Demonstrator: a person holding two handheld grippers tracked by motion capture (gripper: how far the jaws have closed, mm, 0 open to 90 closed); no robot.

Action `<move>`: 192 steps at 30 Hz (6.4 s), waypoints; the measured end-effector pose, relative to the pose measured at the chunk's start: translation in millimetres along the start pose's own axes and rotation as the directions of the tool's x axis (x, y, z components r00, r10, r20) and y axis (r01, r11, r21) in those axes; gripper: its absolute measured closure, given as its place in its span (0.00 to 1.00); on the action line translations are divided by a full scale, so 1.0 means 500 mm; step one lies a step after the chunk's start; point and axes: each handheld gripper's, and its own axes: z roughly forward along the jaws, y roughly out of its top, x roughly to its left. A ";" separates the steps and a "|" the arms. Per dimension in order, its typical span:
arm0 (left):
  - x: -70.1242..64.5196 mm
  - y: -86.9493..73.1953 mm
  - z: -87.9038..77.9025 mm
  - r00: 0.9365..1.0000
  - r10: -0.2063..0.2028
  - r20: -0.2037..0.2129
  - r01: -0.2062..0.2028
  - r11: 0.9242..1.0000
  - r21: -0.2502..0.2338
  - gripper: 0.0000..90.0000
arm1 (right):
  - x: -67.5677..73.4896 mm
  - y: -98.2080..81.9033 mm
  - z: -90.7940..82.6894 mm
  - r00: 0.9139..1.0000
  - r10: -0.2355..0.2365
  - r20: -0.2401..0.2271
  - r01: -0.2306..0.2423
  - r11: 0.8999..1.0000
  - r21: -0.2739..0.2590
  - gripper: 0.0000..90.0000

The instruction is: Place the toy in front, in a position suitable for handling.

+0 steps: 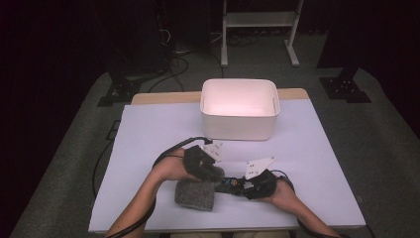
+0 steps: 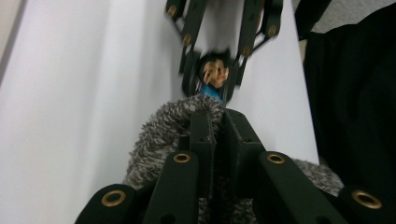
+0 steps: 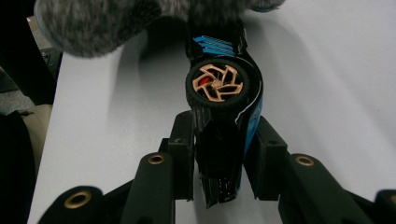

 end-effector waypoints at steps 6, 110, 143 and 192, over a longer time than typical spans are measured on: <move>0.000 0.046 0.025 0.999 0.041 0.028 -0.041 0.999 -0.009 0.92 | -0.002 0.000 0.003 1.000 0.006 -0.005 -0.006 1.000 -0.006 0.72; 0.018 -0.096 0.024 0.990 -0.140 0.006 0.139 0.978 -0.153 0.64 | -0.018 0.060 -0.025 0.997 -0.077 -0.014 0.078 0.987 0.139 0.63; 0.014 -0.143 0.025 0.982 -0.177 0.061 0.186 0.962 -0.198 0.90 | -0.016 0.102 0.016 0.995 -0.091 -0.050 0.101 0.958 0.267 0.62; -0.001 -0.072 -0.109 0.996 -0.080 -0.048 0.068 0.976 -0.209 0.89 | -0.027 0.115 -0.076 1.000 -0.018 -0.020 0.016 0.993 -0.116 0.62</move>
